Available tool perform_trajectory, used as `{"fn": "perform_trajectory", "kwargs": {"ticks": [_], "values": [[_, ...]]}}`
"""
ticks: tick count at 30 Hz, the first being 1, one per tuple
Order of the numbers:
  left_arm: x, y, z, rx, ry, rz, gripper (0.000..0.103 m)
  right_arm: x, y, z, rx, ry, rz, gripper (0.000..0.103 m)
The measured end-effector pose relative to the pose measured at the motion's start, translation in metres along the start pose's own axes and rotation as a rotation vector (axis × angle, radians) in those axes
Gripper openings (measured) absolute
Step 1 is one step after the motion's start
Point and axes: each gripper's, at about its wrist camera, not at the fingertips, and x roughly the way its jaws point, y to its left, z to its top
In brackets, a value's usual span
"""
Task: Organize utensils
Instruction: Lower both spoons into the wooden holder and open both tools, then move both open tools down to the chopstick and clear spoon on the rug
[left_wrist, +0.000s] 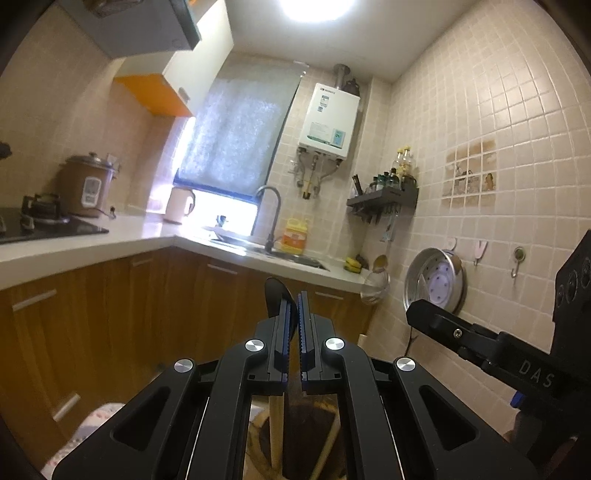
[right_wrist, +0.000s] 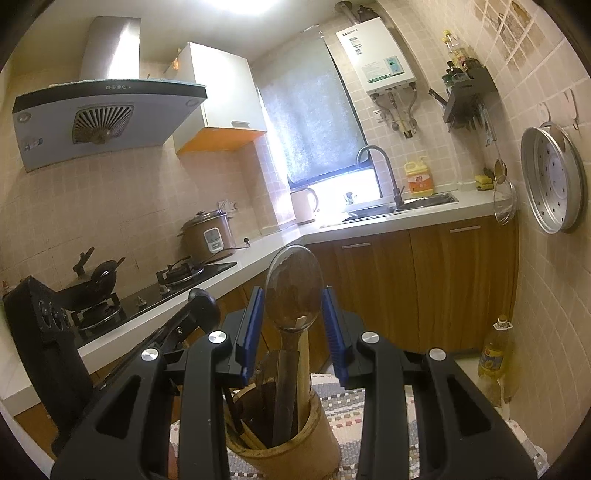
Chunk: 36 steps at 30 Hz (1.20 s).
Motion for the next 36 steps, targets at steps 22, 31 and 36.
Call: {"fn": "perform_trajectory", "kwargs": {"ticks": [22,31,36], "values": [[-0.101,0.015,0.035,-0.137,0.156,-0.06,0.054,-0.084,0.025,0.003,-0.063,0.208,-0.108,0.055],[-0.093,0.047,-0.05,-0.331,0.589,0.015,0.062,-0.11,-0.009,-0.071,0.047,0.558,-0.184,0.055],[-0.084,0.048,-0.099,-0.259,0.707,0.19,0.062,-0.143,-0.037,-0.126,0.147,0.629,-0.232,0.054]]}}
